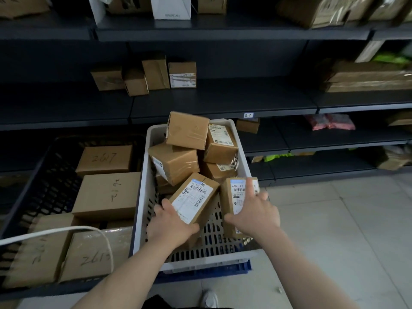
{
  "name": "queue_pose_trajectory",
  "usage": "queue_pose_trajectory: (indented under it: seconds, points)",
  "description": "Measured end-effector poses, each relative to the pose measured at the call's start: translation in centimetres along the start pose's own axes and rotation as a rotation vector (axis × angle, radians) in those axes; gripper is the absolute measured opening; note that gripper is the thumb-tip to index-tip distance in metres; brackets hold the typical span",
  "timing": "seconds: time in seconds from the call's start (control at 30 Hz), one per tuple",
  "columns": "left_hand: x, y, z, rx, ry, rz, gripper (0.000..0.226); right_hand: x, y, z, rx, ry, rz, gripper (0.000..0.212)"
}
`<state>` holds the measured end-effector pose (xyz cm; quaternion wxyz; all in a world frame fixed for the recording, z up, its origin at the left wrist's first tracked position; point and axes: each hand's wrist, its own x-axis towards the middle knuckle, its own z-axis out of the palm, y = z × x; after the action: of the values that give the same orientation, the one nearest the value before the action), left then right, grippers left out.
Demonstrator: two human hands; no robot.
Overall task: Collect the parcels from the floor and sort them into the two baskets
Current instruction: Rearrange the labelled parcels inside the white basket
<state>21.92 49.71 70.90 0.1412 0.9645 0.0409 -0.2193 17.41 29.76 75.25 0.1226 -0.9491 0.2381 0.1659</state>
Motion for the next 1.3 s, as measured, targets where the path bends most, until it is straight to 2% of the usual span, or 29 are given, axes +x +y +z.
queue_pose_trajectory:
  seconds: [0.1,0.2,0.27,0.43,0.6,0.73,0.9,1.0,1.1,1.3]
  points:
    - [0.0,1.0,1.3,-0.115,-0.082,-0.055,0.106,-0.8,0.6,-1.9,0.029,0.039,-0.006,0.115]
    - [-0.1,2.2,2.9,-0.141,-0.093,-0.016,0.115,-1.2,0.9,-3.5,0.069,0.114,-0.025,0.112]
    - [-0.6,3.4,3.2,-0.156,-0.097,0.016,0.106,-1.3,1.0,-4.4,0.092,0.158,-0.039,0.109]
    - [-1.1,5.1,4.2,-0.337,-0.185,-0.093,0.1,-0.9,1.5,-5.6,0.116,0.165,-0.012,0.111]
    - [-0.7,5.6,5.9,-0.257,-0.242,-0.06,0.121,-0.7,1.8,-5.9,0.152,0.179,-0.02,0.106]
    - [0.1,5.3,6.2,-0.312,-0.328,-0.088,0.134,-0.3,1.9,-6.0,0.156,0.19,-0.011,0.107]
    - [1.3,4.6,6.7,-0.484,-0.408,-0.085,0.126,-0.3,2.4,-6.1,0.179,0.197,-0.004,0.105]
    - [2.1,4.5,7.3,-0.611,-0.391,-0.108,0.105,-0.3,2.6,-5.7,0.198,0.192,0.0,0.105]
    - [2.8,4.6,7.6,-0.636,-0.388,-0.084,0.089,-0.3,2.7,-5.2,0.202,0.182,0.003,0.106]
    - [4.2,4.4,7.7,-0.626,-0.406,-0.089,0.085,-0.1,2.6,-4.9,0.203,0.182,0.003,0.102]
